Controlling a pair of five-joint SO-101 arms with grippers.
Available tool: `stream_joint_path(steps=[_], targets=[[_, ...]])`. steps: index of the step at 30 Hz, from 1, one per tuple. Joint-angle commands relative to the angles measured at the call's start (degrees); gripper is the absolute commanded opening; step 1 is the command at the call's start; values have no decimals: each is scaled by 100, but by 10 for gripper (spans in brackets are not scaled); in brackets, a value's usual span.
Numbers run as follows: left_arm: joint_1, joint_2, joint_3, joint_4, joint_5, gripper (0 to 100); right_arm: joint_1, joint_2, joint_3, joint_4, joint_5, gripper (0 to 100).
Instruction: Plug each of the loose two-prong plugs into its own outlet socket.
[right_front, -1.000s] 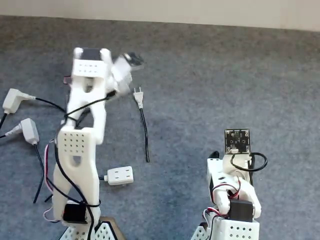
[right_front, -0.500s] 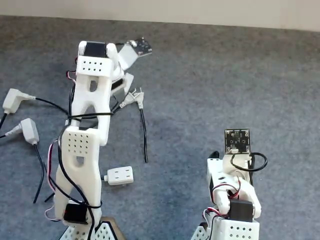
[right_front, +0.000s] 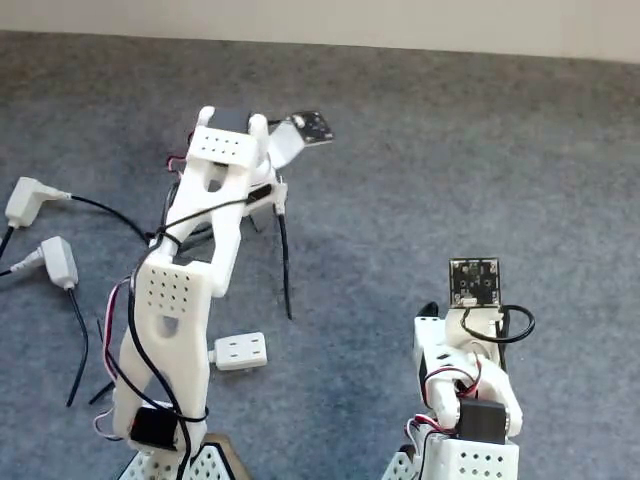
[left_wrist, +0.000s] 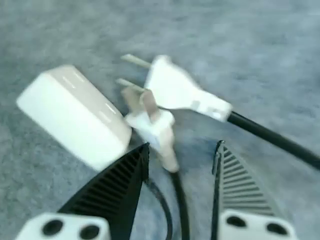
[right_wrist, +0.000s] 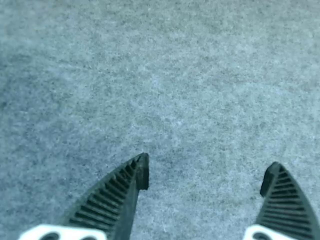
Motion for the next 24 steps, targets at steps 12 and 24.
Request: stream_joint_path(steps=[12,24], targets=[[-127,409,31,-220,53,0,-57,-40,75,-110,62,346],[848,-734,-1182,1415,431,5,400,-48,-295,286,35,322]])
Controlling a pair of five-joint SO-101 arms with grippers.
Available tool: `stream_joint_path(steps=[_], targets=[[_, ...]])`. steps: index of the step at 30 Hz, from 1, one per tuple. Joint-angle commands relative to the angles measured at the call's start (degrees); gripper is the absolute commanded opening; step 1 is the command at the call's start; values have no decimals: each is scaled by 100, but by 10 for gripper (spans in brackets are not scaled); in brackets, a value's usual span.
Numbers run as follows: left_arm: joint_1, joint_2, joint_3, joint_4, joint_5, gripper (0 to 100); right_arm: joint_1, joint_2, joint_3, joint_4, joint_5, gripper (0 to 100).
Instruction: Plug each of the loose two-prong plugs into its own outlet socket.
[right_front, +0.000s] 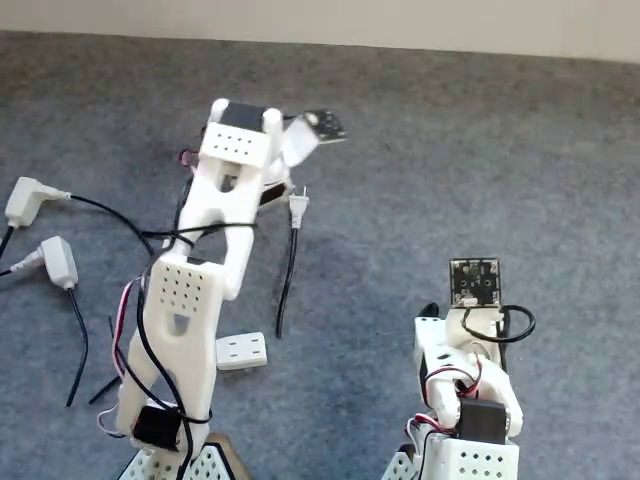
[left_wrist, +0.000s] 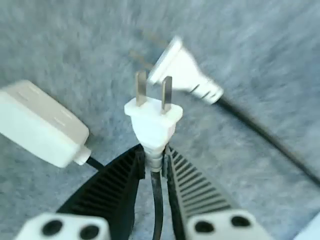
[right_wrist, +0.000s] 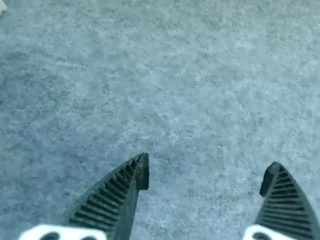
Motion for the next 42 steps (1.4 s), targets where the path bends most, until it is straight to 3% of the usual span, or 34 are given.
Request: stream_joint_path(steps=[1,6,10,14,23,29,32,35,39,42], targets=[[541,-1059,303,132,149,5,391,-48,-435,330,35,286],[1411,-2158,1895,123,484,5,453,-48,-954,778,62,0],[2369,-2923,2958,114,519,5,479,-48,-1015,857,141,6],[3310,-3345,3371,97,870,5,576,-48,-1033,840,862,5],[4013,-2870,3451,-105,1213,7,2835,-48,-1402,514,229,5],[4066,-2466,3442,-105,1301,24,2879,-48,-1455,541,211,5],[3960,-2431,3442,-70,1618,134,2879,-48,-1437,541,229,5],[3829,-2440,3468,-62,1371,237,2879,-48,-1455,541,229,5],[3266,-2448,3336,-62,1354,220,2879,-48,-1464,505,237,5],[2431,-2492,3090,-9,1705,197,2615,13,-1411,505,264,5]])
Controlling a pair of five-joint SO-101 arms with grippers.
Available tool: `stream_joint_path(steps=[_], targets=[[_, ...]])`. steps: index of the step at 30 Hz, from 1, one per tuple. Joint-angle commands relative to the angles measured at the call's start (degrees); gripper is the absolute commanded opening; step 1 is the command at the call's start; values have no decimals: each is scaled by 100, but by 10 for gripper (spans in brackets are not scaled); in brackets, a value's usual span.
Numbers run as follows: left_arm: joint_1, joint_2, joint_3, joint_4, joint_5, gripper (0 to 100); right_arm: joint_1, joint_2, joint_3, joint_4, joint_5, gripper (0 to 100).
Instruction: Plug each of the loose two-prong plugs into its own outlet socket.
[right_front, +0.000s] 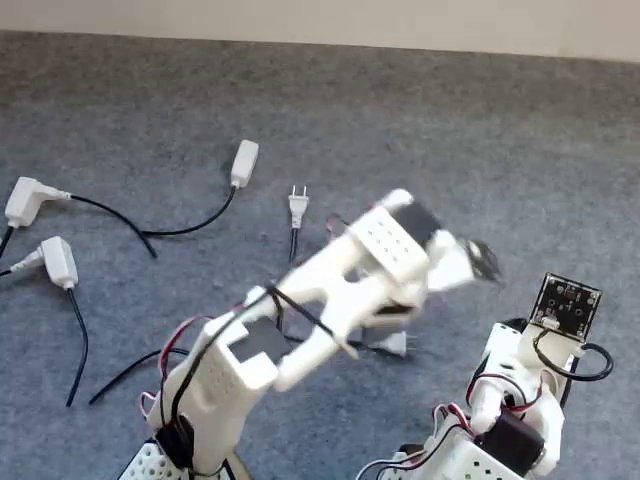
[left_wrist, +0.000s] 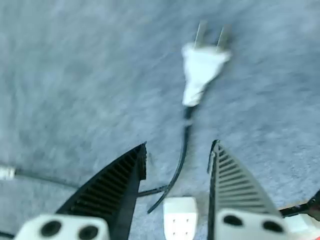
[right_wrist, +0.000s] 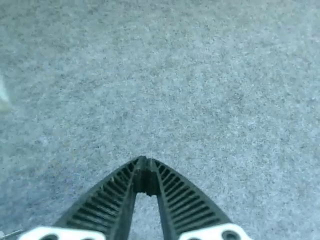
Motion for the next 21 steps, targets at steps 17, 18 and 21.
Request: stream_joint_path(steps=[17,18,21], targets=[[-6360,-2809,980,44,-141,175,-3688,3512,-2967,796,633,5],[-6598,-2888,1349,-44,-413,175,-3987,4022,-3301,1033,870,5],[-7407,-3073,2431,-967,-1064,175,-4690,5332,-4119,1560,1512,5]])
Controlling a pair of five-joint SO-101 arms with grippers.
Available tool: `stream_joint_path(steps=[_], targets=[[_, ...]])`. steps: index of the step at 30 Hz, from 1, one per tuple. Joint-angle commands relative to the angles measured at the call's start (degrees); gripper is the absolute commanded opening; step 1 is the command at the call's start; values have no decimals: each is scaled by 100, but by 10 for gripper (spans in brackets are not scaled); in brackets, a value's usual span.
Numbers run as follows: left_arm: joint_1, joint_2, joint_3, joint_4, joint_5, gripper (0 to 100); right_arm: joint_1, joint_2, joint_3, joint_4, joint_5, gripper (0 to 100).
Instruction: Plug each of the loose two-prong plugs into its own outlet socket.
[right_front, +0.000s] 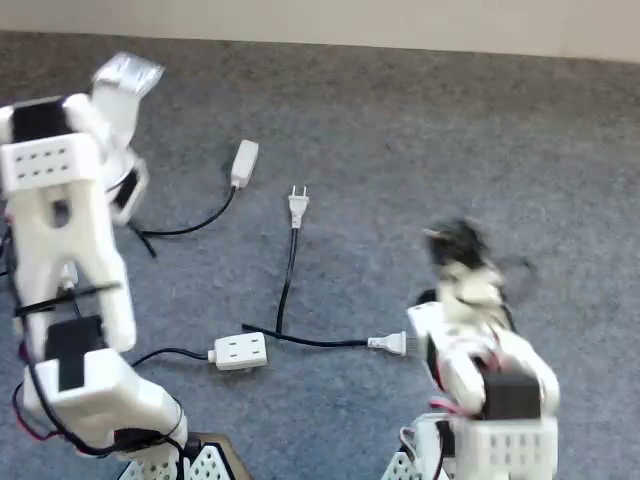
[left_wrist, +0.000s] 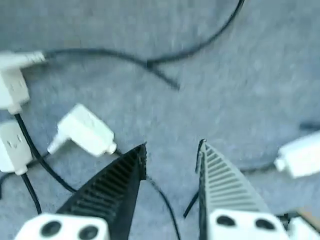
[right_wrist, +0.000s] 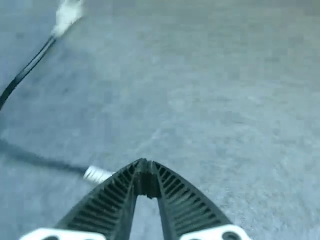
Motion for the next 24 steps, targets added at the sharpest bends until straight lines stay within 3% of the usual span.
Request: stream_joint_path(steps=[1,6,11,14,18,24], targets=[[-1244,-497,1516,-1363,-923,175,-1042,2202,-1508,620,932,5],[-2457,-585,3073,-3719,-985,175,-1490,3196,-1736,295,2119,5],[-3064,-585,4127,-4897,-1574,175,-1508,3952,-1727,180,3007,5],[-3266,-558,4558,-5538,-1609,175,-1508,4356,-1727,48,3077,8],[-3451,-558,4919,-6092,-1618,175,-1552,4699,-1727,-127,3165,13],[-3574,-576,4954,-6127,-1618,175,-1903,4752,-945,-857,3745,109]])
